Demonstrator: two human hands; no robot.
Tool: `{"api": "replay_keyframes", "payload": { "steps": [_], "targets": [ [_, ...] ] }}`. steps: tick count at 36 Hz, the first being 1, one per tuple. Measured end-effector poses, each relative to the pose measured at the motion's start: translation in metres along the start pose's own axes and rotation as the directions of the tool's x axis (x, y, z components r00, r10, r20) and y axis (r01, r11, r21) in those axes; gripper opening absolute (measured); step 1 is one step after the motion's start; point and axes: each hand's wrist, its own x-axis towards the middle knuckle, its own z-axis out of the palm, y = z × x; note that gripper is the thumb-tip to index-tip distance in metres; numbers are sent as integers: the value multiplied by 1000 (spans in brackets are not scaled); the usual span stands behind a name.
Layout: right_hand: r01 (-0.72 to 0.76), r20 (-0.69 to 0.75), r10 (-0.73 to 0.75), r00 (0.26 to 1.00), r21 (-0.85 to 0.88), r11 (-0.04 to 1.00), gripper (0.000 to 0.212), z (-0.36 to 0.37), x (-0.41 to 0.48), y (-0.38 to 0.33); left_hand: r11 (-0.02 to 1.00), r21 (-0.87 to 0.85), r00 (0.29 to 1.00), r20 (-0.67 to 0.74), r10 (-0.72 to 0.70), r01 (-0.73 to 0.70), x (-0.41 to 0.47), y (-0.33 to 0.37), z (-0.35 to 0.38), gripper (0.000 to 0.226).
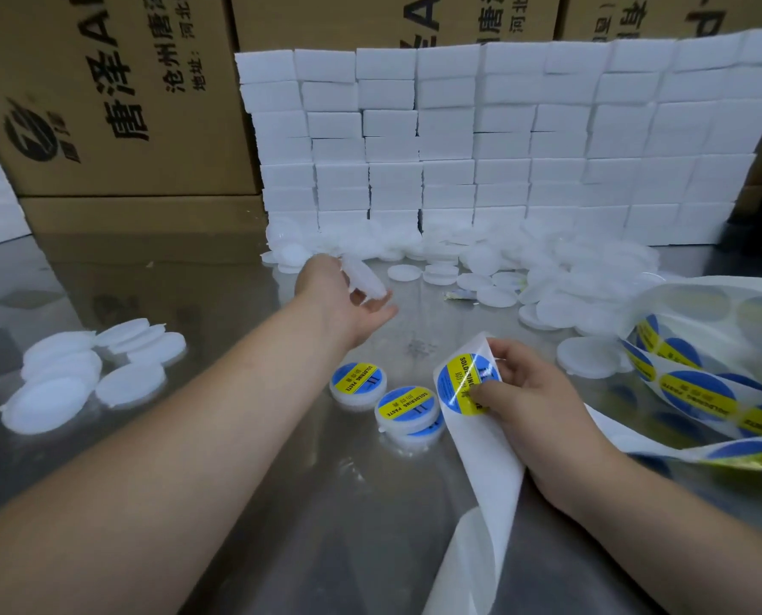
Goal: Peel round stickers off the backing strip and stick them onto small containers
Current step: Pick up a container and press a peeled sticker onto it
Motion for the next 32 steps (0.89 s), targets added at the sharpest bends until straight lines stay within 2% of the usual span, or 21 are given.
{"api": "replay_keyframes", "payload": {
  "steps": [2, 5, 7, 9, 11, 13, 15, 18, 20, 22, 26, 32],
  "targets": [
    [6, 6, -6, 1000, -1, 1000, 35, 0, -1, -1, 1000, -19, 1000, 1, -17, 17, -17, -2, -7, 32],
    [18, 15, -18, 1000, 4, 1000, 33, 1, -3, -4, 996, 80, 999, 40, -31, 27, -42, -9, -16, 36],
    [20, 21, -20, 1000, -5, 1000, 33, 1, -4, -6, 976, 215, 998, 61, 31, -43, -57, -20, -20, 29],
    [21, 28, -21, 999, -14, 1000, 31, 1, -4, -6, 909, 370, 980, 125, 156, -192, -70, -35, -23, 24],
    [33, 33, -32, 999, -23, 999, 29, 1, -5, -7, 766, 526, 928, 242, 282, -370, -80, -49, -25, 22],
    [46, 37, -45, 998, -25, 999, 29, 2, -5, -7, 542, 629, 829, 394, 396, -558, -83, -59, -31, 30],
    [51, 44, -50, 998, -18, 999, 29, 2, -6, -7, 306, 672, 721, 510, 468, -674, -85, -62, -36, 30],
    [55, 55, -54, 997, -1, 999, 28, 2, -7, -8, 75, 673, 612, 613, 500, -736, -86, -62, -41, 19],
    [61, 60, -61, 996, 1, 998, 27, 2, -8, -7, -48, 673, 571, 662, 486, -738, -86, -62, -42, 17],
    [73, 74, -74, 994, 13, 997, 23, 2, -9, -7, -163, 676, 547, 694, 468, -719, -87, -63, -43, 25],
    [79, 116, -86, 990, 67, 995, 15, 3, -10, -7, -287, 693, 557, 710, 431, -661, -88, -65, -43, 20],
    [93, 174, -113, 978, 120, 988, 21, 2, -11, -8, -313, 711, 566, 696, 442, -629, -87, -64, -45, 27]
  ]
}}
